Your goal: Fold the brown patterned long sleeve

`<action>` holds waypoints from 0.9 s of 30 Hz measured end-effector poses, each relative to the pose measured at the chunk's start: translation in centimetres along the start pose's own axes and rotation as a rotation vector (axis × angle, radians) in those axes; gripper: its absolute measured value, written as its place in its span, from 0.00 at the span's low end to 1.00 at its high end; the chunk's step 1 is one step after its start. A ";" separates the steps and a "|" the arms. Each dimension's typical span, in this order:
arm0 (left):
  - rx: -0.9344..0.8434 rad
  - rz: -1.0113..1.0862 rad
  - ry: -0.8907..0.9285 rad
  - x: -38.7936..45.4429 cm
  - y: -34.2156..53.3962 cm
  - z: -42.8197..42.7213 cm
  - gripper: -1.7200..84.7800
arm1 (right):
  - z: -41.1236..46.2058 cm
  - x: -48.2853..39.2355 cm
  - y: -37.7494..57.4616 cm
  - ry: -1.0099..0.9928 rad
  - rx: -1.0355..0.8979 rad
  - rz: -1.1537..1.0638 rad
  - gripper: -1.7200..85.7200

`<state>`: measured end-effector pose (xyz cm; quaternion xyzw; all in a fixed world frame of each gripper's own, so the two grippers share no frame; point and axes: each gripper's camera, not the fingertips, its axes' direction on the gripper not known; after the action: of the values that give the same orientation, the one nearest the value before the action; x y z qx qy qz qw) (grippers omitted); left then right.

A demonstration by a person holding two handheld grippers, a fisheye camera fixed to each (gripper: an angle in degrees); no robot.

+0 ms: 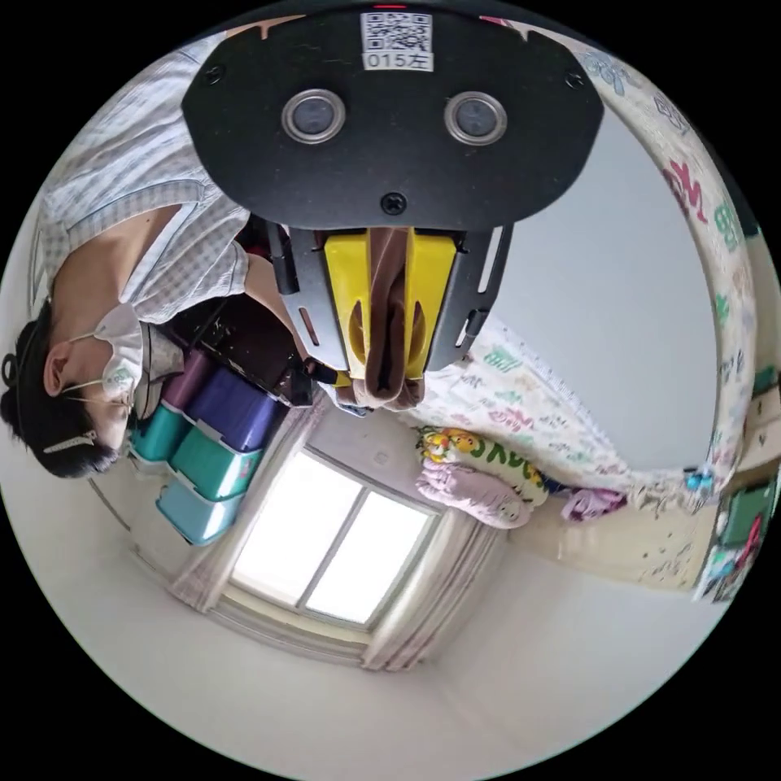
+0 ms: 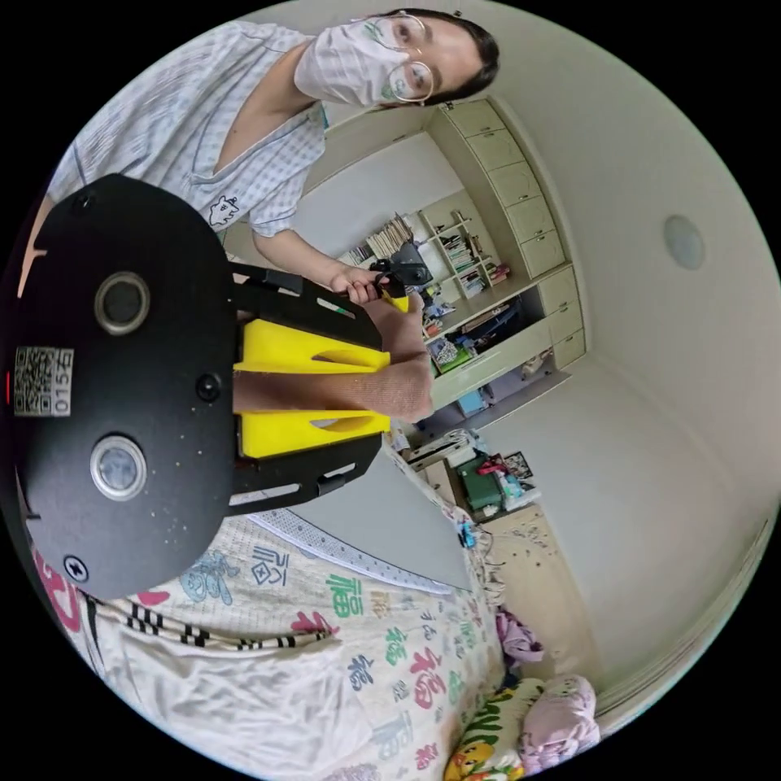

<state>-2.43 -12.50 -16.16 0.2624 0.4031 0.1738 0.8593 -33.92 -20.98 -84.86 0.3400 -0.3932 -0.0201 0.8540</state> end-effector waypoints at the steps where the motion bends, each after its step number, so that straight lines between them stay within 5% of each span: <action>1: 0.000 0.024 0.009 1.1 -0.8 1.0 0.09 | -2.7 -2.0 -0.4 0.043 0.031 -0.039 0.11; 7: -0.001 0.161 0.131 8.9 -7.7 14.5 0.09 | -14.4 -8.2 -3.1 0.380 0.094 -0.149 0.10; 15: -0.030 0.148 0.398 15.2 -17.1 39.6 0.09 | -25.4 -6.1 -11.1 0.856 0.032 -0.061 0.10; 23: -0.076 0.016 0.529 16.3 -23.5 62.7 0.09 | -28.1 10.3 -22.6 1.334 -0.238 0.140 0.10; 27: -0.112 -0.014 0.395 14.8 -24.1 74.5 0.09 | -25.4 24.4 -25.6 1.500 -0.414 0.285 0.10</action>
<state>67.16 -47.48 0.71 0.1720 0.5554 0.2380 0.7780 6.27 -33.66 -95.73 0.0433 0.2596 0.2513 0.9315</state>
